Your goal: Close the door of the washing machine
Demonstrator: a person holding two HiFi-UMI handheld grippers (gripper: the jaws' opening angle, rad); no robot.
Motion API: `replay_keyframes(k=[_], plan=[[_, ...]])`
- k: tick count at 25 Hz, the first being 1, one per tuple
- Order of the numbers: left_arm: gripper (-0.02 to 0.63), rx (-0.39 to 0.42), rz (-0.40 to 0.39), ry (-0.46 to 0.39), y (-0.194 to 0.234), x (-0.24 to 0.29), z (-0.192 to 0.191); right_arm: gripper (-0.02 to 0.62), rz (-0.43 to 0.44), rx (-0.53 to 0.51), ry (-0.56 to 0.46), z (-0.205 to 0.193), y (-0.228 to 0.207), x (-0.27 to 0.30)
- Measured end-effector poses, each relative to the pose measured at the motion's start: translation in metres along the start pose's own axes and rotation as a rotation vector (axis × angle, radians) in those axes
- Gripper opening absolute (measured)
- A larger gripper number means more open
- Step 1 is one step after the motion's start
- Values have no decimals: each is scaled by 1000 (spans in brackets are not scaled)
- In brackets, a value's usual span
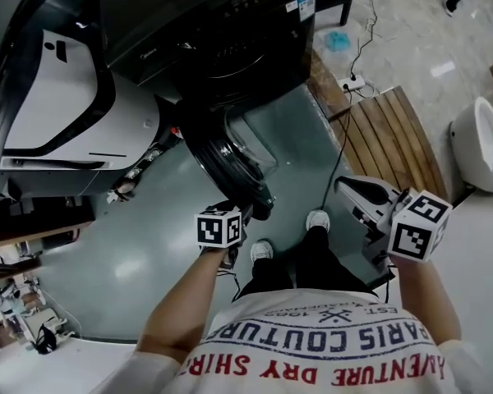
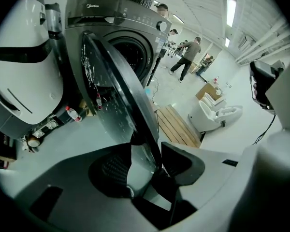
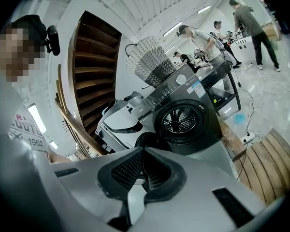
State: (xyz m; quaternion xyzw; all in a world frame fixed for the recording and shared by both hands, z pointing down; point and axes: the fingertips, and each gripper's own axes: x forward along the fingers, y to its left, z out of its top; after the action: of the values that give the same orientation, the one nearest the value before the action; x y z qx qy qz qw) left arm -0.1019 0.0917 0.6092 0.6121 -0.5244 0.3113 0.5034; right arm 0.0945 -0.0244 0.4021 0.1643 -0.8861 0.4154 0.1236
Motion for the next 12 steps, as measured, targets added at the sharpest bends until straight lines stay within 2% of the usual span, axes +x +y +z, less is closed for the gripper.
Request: replay_keyframes(k=[12], plan=[[218,-59,-63,-59,-62,36,66,23,-61,9,-25,21,-56,-63]])
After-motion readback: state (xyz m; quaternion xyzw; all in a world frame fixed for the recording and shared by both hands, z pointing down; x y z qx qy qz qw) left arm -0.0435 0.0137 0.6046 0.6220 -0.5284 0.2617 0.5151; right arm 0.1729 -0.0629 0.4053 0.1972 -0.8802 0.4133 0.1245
